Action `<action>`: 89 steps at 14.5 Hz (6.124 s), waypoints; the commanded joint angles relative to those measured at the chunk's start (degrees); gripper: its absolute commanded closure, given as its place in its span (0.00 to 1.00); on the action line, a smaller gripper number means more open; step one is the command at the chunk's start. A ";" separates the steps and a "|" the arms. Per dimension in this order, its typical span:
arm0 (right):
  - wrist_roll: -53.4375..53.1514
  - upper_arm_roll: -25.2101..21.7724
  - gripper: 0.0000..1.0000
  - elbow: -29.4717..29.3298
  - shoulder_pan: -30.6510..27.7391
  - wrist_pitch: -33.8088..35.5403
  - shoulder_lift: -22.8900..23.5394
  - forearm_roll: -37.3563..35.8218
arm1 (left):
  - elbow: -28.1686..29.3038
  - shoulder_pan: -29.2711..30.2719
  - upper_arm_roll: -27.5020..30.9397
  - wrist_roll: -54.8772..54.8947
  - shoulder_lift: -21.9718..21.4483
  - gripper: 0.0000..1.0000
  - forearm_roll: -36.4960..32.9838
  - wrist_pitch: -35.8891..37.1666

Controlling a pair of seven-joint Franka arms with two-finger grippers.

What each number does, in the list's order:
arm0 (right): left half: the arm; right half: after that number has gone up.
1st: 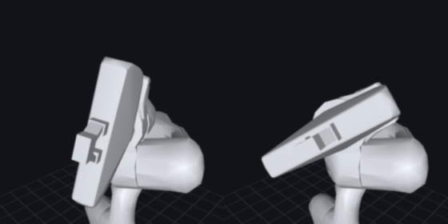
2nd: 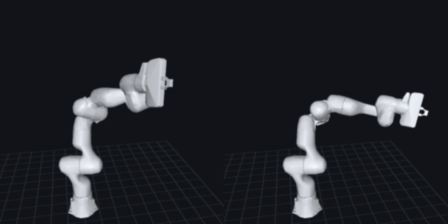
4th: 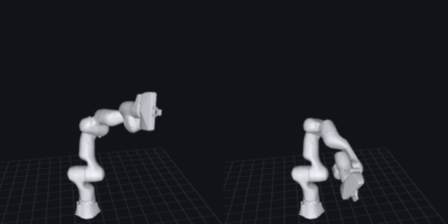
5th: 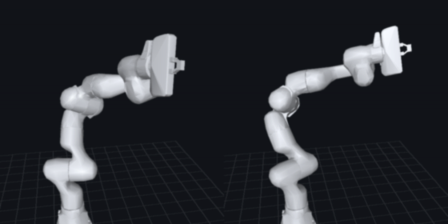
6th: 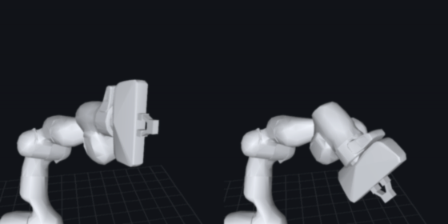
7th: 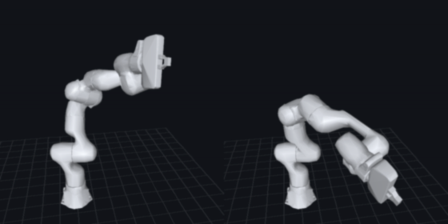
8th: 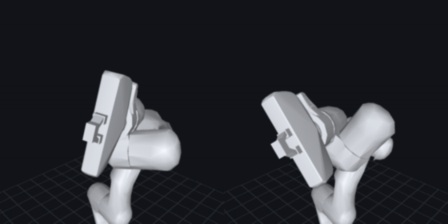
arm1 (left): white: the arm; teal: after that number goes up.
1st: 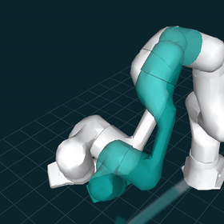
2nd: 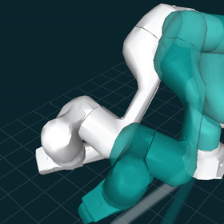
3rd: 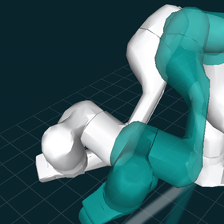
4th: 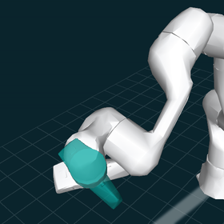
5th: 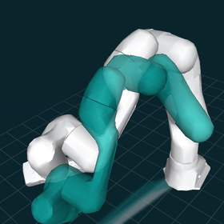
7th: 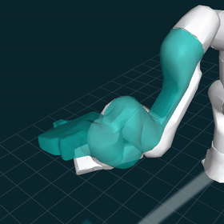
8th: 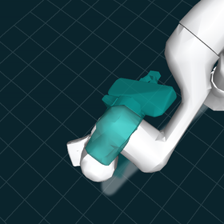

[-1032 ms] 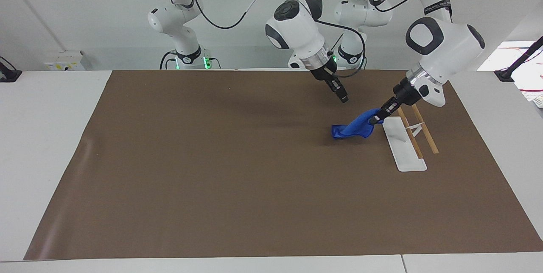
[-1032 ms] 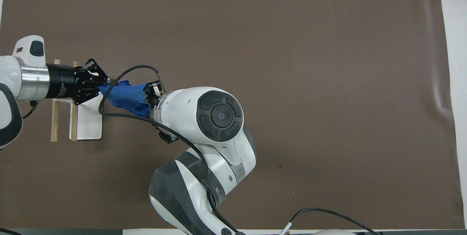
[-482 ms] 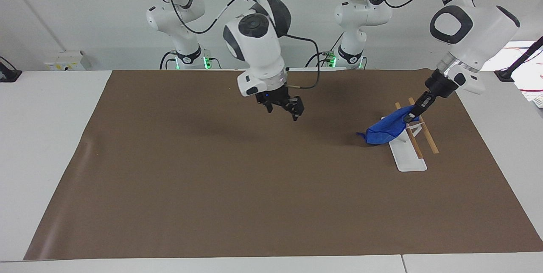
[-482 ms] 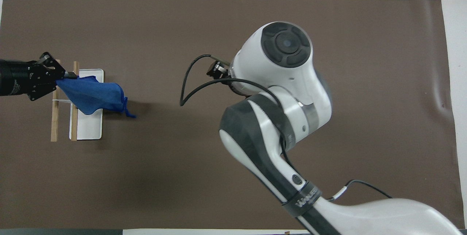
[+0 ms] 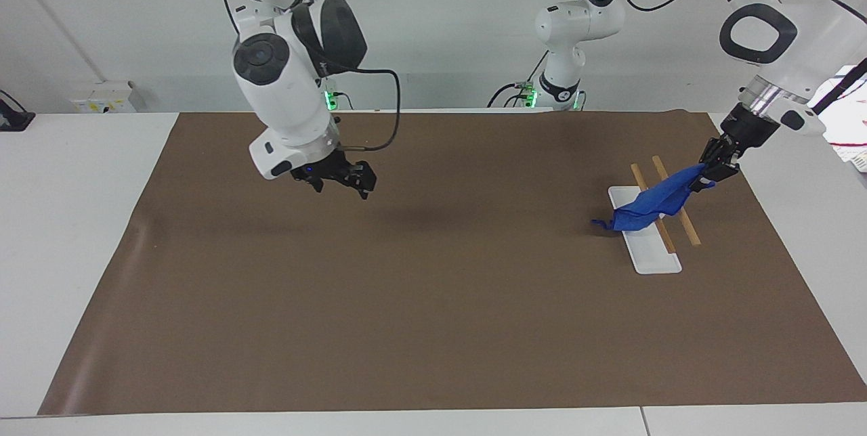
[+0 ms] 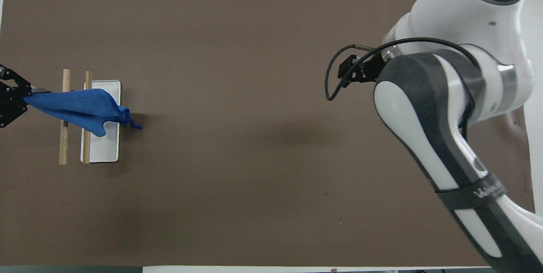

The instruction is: Right arm passes towel to left arm to hang

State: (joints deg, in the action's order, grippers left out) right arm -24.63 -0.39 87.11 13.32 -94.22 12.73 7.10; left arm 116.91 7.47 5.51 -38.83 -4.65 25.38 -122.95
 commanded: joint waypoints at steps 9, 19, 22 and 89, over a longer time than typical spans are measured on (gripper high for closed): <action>25.67 -2.85 0.00 9.64 -10.68 7.40 -15.89 -9.66 | 5.34 1.06 -0.94 -20.74 -3.95 1.00 -0.95 -13.73; 26.74 -3.12 0.00 10.27 -12.70 8.79 -15.98 -9.74 | 10.26 1.32 -2.26 -33.42 -7.04 1.00 -0.95 -18.70; 26.65 -3.12 0.00 10.45 -12.79 8.45 -16.07 -9.74 | 10.71 1.94 -2.26 -33.42 -4.41 1.00 -0.95 -24.78; 26.30 -3.21 0.00 9.48 -14.37 6.25 -15.98 -7.02 | -19.09 -10.28 -2.35 44.98 2.63 0.00 -24.06 25.57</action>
State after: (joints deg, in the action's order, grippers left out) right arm 0.93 -3.84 95.82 -0.52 -87.10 -2.46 -1.06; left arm 96.44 -2.52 3.07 5.31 -0.69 2.59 -97.72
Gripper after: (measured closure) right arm 0.000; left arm 0.000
